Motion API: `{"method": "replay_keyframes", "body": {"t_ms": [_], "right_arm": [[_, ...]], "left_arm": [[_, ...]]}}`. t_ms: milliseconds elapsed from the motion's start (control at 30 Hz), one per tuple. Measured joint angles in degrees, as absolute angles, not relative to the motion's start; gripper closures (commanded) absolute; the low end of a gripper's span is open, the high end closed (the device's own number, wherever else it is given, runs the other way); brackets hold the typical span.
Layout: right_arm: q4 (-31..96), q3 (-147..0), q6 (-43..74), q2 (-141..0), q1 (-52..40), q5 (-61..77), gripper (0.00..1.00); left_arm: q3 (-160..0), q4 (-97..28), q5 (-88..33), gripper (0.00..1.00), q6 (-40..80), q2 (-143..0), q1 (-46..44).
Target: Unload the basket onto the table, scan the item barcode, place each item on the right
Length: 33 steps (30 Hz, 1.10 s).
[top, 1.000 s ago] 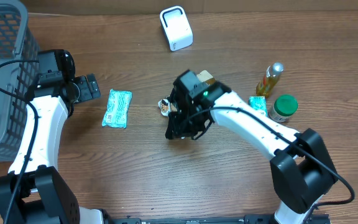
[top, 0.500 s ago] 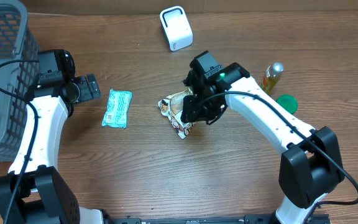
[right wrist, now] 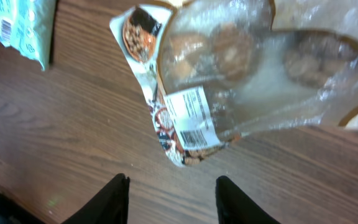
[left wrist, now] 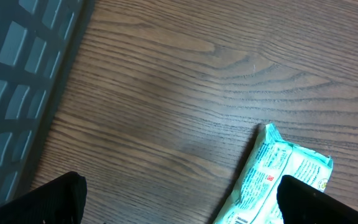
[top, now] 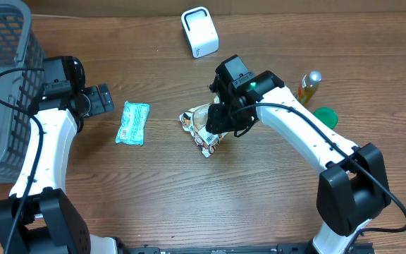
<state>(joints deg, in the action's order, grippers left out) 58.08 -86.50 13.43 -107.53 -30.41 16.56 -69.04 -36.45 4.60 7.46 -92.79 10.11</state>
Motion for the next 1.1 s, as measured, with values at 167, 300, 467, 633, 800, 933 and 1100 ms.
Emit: {"method": "replay_keyframes", "body": {"t_ms": [167,300,467,633,800,933,1100], "right_arm": [[54.7,-86.5,13.4,-107.5,-30.4,16.4,0.53],[51.3,-86.5,13.6,-107.5,-30.4,16.4,0.46],[49.6,-86.5,13.3,-107.5,-30.4,16.3,0.42],[49.1,-86.5,13.3,-107.5,-30.4,16.3,0.42],[47.9,-86.5,13.3,-107.5,-30.4,15.8,0.39],[45.5,-86.4,13.3,-107.5,-30.4,15.0,0.33],[44.2,-86.0,13.4,-107.5,-30.4,11.2,0.22]], "left_arm": [[-69.0,-36.4,4.6,0.0,7.5,-92.8,10.1],[-69.0,-36.4,4.6,0.0,7.5,-92.8,10.1],[-69.0,-36.4,4.6,0.0,7.5,-92.8,10.1],[-69.0,-36.4,4.6,0.0,7.4,-92.8,10.1],[-69.0,-36.4,4.6,0.0,7.5,-92.8,10.1],[-69.0,-36.4,4.6,0.0,7.4,-92.8,10.1],[-69.0,-36.4,4.6,0.0,7.5,-92.8,10.1]]}}
